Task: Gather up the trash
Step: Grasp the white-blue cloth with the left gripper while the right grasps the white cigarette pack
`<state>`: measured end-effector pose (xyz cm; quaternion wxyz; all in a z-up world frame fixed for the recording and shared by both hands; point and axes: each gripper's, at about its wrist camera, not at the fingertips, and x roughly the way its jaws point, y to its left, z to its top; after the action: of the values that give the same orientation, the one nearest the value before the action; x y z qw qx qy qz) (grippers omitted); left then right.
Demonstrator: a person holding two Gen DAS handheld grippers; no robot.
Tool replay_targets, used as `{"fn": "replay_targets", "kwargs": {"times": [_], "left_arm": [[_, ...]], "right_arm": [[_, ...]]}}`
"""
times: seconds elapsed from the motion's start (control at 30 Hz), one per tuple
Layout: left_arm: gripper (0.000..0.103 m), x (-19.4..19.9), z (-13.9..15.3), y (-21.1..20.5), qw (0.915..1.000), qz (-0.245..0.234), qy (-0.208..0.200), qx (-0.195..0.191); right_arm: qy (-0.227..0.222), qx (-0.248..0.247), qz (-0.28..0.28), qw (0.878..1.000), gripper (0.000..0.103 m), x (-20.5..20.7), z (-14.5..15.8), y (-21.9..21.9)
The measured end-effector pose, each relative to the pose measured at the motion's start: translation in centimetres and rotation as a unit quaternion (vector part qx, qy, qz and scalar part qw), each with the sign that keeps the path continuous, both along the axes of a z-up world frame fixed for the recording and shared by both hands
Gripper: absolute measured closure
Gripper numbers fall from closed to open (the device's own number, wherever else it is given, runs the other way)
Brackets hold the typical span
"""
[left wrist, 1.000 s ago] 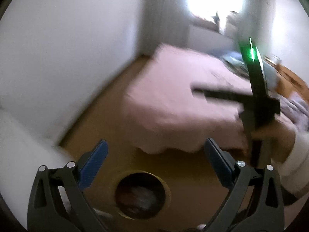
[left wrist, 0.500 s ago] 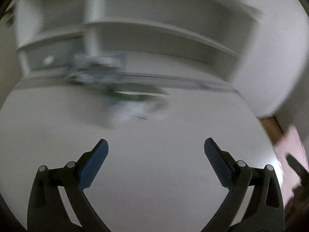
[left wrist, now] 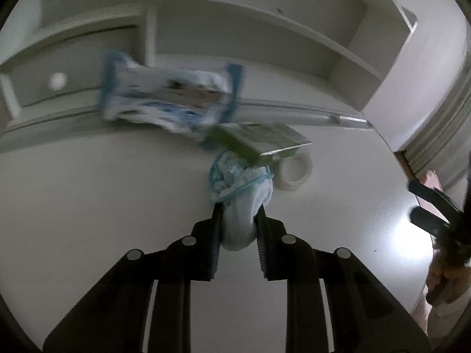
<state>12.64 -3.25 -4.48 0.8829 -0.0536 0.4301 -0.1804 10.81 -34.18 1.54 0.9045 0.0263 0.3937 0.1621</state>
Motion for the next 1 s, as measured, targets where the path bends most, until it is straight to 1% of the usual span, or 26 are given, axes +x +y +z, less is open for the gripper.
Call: {"fn": "replay_targets", "kwargs": {"times": [0.1,0.13,0.17,0.2,0.23,0.27,0.33,0.4,0.47,0.53,0.6,0.73,0.83,0.93,1.0], "left_arm": [[0.082,-1.1,1.0,3.1,0.9989,0.042,-0.015,0.014],[0.082,-1.3,1.1,4.3,0.9965,0.067,-0.026,0.042],[0.082,-1.3,1.1,5.6,0.9909,0.099,-0.041,0.082],[0.082,-1.2,1.0,6.3,0.9880,0.114,-0.044,0.094],[0.082,-1.0,0.8,7.6,0.9871,0.128,-0.039,0.089],[0.082,-0.8,0.7,8.6,0.9872,0.137,-0.034,0.075],[0.082,-0.7,0.4,9.7,0.9864,0.150,-0.034,0.058],[0.082,-0.4,-0.1,9.7,0.9873,0.147,-0.036,0.050],[0.082,0.1,-0.4,9.3,0.9893,0.135,-0.031,0.046],[0.082,0.4,-0.3,8.9,0.9897,0.132,-0.033,0.045],[0.082,0.3,-0.3,9.2,0.9905,0.130,-0.031,0.033],[0.081,0.3,-0.5,9.7,0.9909,0.132,-0.023,0.012],[0.081,0.2,-0.5,9.4,0.9908,0.132,-0.023,0.016],[0.081,0.2,-0.6,9.4,0.9905,0.134,-0.025,0.015],[0.081,0.0,-0.4,9.7,0.9897,0.140,-0.027,0.013]], "right_arm": [[0.003,-0.010,0.058,0.998,0.007,2.6,-0.4,4.2],[0.005,-0.016,0.078,0.997,0.007,3.3,-0.5,5.4],[0.006,-0.024,0.101,0.995,0.007,4.0,-0.7,6.6],[0.005,-0.034,0.118,0.992,0.007,4.9,-1.0,7.6],[0.007,-0.040,0.127,0.991,0.007,5.6,-1.2,8.3],[0.011,-0.040,0.137,0.990,0.007,6.7,-1.5,8.8],[0.021,-0.029,0.146,0.989,0.007,8.0,-1.8,9.2],[0.030,-0.011,0.150,0.988,0.007,9.5,-1.8,9.4],[0.034,-0.008,0.158,0.987,0.007,10.6,-1.8,10.0],[0.040,-0.023,0.165,0.985,0.007,11.4,-2.1,10.6],[0.045,-0.039,0.163,0.985,0.007,11.9,-2.3,11.1],[0.049,-0.034,0.193,0.979,0.007,11.3,-2.1,12.2],[0.049,-0.042,0.212,0.975,0.007,10.3,-1.7,13.3],[0.052,-0.033,0.227,0.972,0.007,9.1,-1.4,14.1],[0.063,-0.028,0.246,0.967,0.007,8.2,-1.5,15.1]]}}
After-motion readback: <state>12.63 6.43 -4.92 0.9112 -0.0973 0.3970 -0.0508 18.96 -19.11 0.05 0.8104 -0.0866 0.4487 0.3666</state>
